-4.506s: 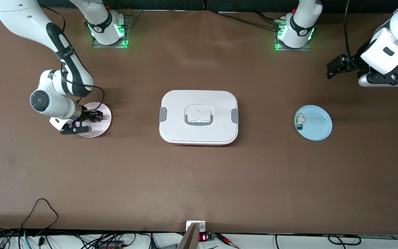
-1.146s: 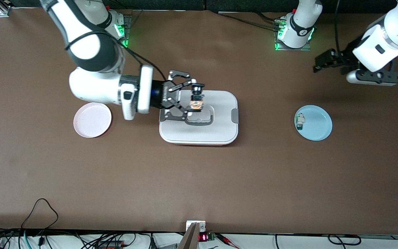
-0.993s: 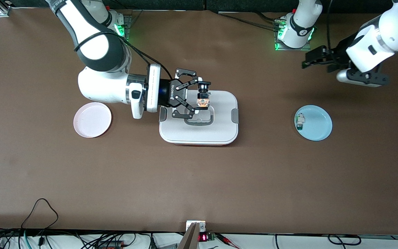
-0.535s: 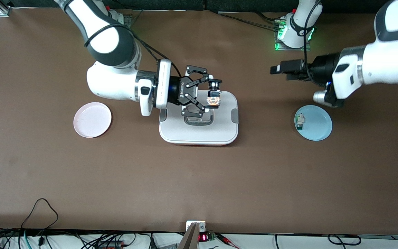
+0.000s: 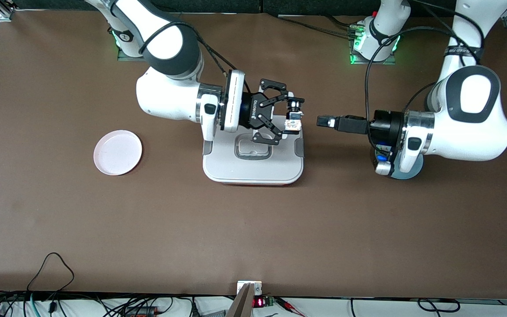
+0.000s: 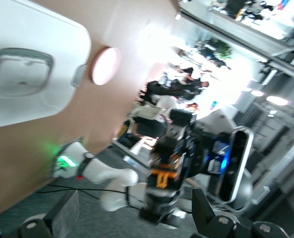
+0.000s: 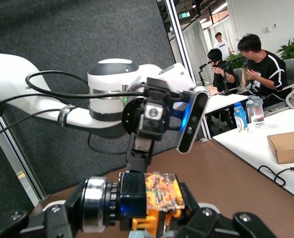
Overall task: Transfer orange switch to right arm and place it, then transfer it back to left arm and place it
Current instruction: 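Close the left gripper on the switch held by the right gripper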
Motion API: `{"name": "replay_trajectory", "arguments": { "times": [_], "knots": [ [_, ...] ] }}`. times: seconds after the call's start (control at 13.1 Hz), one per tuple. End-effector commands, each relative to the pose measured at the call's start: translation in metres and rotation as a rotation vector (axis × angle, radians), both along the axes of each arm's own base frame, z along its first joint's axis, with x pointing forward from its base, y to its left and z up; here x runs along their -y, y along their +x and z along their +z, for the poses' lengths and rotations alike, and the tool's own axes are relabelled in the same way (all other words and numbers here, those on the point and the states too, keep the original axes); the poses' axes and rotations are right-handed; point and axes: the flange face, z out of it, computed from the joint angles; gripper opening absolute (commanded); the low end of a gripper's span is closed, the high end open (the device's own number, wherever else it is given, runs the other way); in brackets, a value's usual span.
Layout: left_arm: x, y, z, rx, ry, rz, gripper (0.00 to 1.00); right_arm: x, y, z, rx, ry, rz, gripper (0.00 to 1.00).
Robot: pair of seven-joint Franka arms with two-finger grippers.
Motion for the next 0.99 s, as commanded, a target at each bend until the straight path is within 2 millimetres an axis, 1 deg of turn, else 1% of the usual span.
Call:
{"name": "replay_trajectory", "arguments": {
  "times": [0.0,0.15,0.31,0.61,0.69,0.84,0.92],
  "knots": [
    [0.007,0.008,-0.01,0.054,-0.082,0.028,1.0,-0.004,0.005,0.005,0.005,0.011,-0.035,0.32],
    [0.012,0.009,-0.015,0.048,-0.11,0.034,1.0,-0.004,0.005,0.005,0.006,0.011,-0.035,0.32],
    [0.022,0.008,-0.012,0.04,-0.147,0.041,0.99,-0.004,0.004,0.006,0.008,0.011,-0.035,0.32],
    [0.027,0.01,-0.01,0.037,-0.166,0.068,0.97,-0.004,0.004,0.005,0.009,0.002,-0.046,0.32],
    [0.036,0.009,-0.009,0.042,-0.159,0.075,0.96,-0.004,0.004,0.005,0.01,0.002,-0.046,0.32],
    [0.041,0.009,-0.011,0.059,-0.151,0.087,0.94,-0.004,0.004,0.005,0.01,0.002,-0.046,0.32],
    [0.047,0.008,-0.011,0.068,-0.15,0.08,0.93,-0.004,0.004,0.005,0.01,0.002,-0.046,0.32]
  ]
}}
